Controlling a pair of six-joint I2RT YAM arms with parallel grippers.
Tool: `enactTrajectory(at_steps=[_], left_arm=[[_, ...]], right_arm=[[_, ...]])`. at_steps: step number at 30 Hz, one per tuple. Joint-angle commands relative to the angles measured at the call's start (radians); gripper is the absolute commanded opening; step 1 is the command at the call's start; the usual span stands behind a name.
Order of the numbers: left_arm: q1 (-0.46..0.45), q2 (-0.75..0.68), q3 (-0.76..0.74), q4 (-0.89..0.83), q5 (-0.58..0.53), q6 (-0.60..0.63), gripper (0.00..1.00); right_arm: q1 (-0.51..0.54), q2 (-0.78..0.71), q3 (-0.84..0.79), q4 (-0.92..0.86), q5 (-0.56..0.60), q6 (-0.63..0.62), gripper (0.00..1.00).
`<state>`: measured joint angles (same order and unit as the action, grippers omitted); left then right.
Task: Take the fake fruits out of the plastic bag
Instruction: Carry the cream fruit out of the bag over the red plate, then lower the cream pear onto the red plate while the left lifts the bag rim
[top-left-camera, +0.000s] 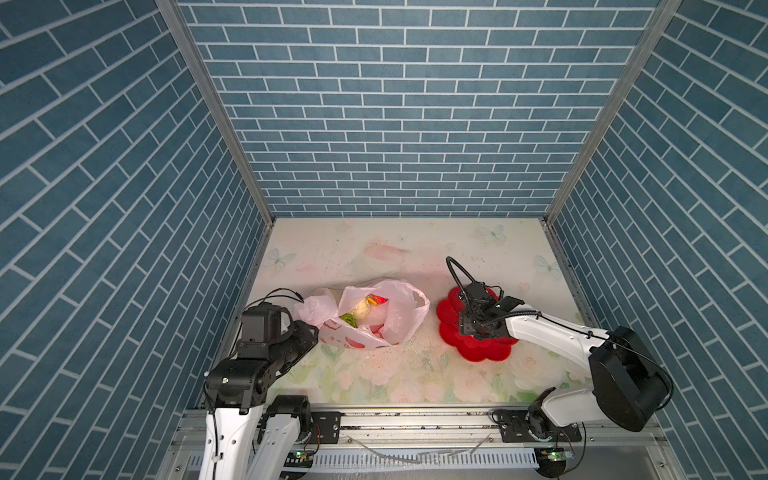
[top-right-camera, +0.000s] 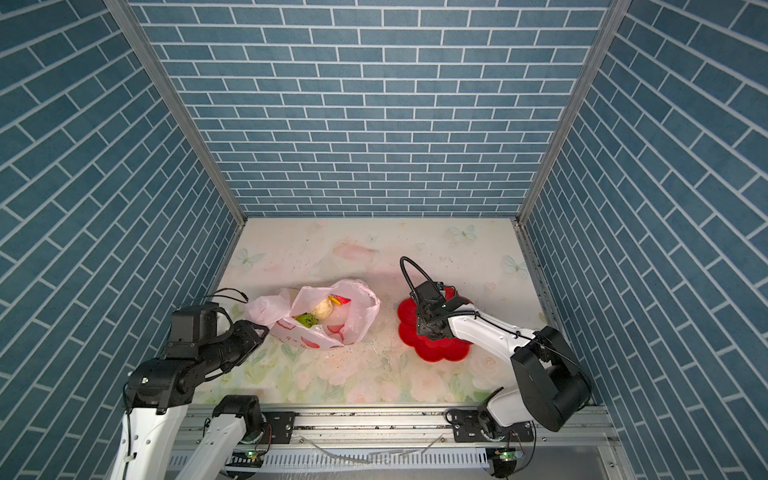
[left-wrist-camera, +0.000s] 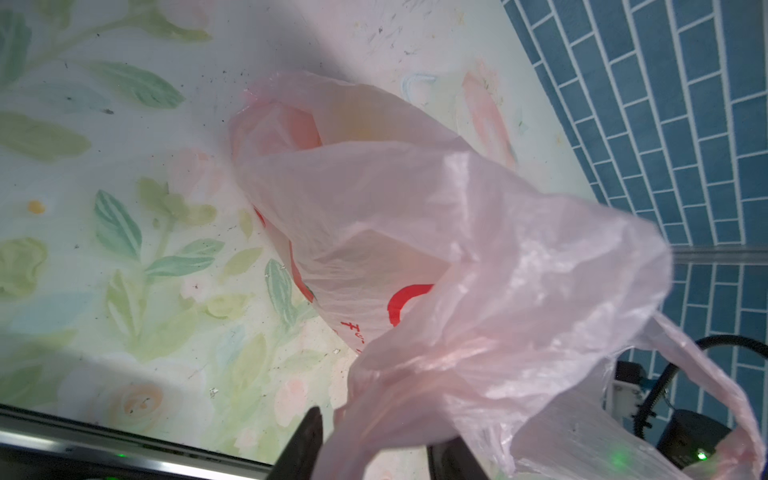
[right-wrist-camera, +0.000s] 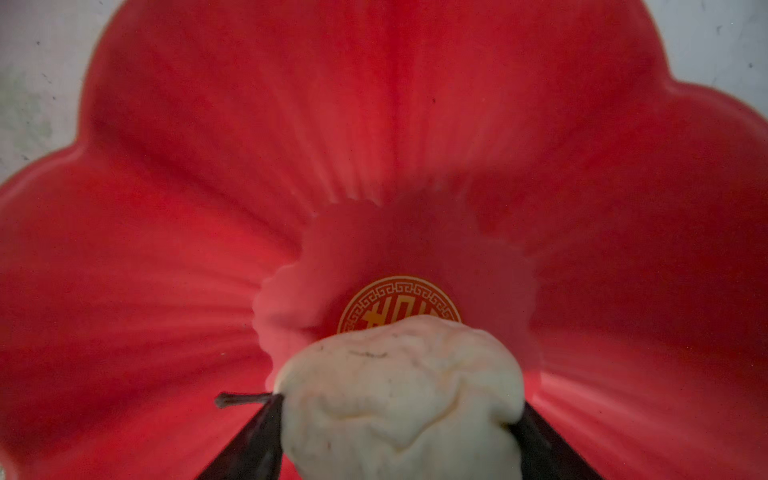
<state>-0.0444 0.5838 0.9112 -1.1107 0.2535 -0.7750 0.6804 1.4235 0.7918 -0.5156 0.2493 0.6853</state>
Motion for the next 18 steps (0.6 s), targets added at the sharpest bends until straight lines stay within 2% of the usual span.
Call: enactTrajectory(at_steps=[1, 5, 12, 13, 18], left_arm=[[-0.003, 0.035, 0.068, -0.067, -0.026, 0.073, 0.56], [-0.003, 0.111, 0.172, -0.145, -0.033, 0.156, 0.75], [-0.003, 0.235, 0.371, -0.301, -0.080, 0.341, 0.92], [-0.003, 0.247, 0.400, -0.312, -0.089, 0.361, 0.97], [-0.007, 0.313, 0.542, -0.373, -0.141, 0.437, 0.99]], right_arm=[[-0.007, -0.011, -0.020, 0.011, -0.001, 0.038, 0.81], [-0.008, -0.038, -0.007, -0.006, -0.001, 0.021, 0.84], [-0.009, -0.082, 0.025, -0.029, -0.001, -0.008, 0.85], [-0.010, -0.086, 0.030, -0.031, -0.001, -0.012, 0.85], [-0.009, -0.109, 0.050, -0.038, -0.007, -0.028, 0.86]])
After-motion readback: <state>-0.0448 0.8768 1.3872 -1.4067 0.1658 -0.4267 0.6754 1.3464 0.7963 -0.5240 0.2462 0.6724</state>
